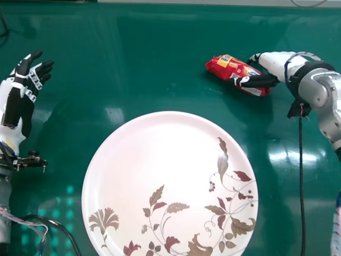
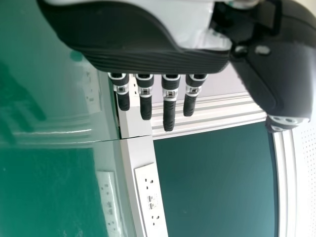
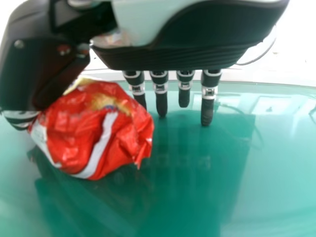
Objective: Pick up biscuit and place it in the plate
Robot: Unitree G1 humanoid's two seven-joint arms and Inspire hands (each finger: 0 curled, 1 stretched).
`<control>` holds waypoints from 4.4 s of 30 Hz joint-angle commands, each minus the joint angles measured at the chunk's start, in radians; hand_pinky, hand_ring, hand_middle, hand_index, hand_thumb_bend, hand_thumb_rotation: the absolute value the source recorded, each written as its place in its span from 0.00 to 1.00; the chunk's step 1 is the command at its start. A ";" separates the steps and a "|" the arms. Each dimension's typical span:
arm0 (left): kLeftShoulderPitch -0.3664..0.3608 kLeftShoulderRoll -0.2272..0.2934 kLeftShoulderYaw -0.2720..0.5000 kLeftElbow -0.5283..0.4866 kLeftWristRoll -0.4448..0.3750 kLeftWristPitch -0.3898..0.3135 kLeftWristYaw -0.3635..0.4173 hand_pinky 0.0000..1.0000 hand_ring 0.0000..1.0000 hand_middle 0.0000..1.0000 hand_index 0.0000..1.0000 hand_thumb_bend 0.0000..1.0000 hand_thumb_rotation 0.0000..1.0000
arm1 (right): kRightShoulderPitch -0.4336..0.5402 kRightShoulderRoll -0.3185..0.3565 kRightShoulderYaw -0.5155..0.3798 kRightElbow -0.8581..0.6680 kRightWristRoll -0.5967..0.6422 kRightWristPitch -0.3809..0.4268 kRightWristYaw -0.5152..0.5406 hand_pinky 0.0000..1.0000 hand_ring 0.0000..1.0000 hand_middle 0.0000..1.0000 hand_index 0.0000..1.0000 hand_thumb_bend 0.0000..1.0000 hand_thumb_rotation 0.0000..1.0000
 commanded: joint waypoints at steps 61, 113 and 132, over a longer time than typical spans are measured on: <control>-0.048 0.005 -0.031 -0.008 0.019 0.001 -0.002 1.00 0.93 0.86 0.99 0.71 0.82 | 0.506 -0.061 -0.313 -1.131 0.242 -0.209 -0.003 0.07 0.42 0.47 0.49 0.51 0.00; -0.082 0.005 -0.039 0.075 0.029 -0.053 0.002 1.00 0.97 0.89 1.00 0.73 0.81 | 0.669 0.055 -0.347 -1.166 0.289 -0.126 0.175 0.66 0.86 0.96 0.97 0.93 0.78; 0.081 -0.038 -0.011 -0.073 0.021 -0.050 0.068 1.00 0.95 0.88 1.00 0.70 0.80 | 0.715 0.430 -0.643 -1.200 0.555 0.303 -0.167 0.60 0.77 0.84 0.84 0.56 0.56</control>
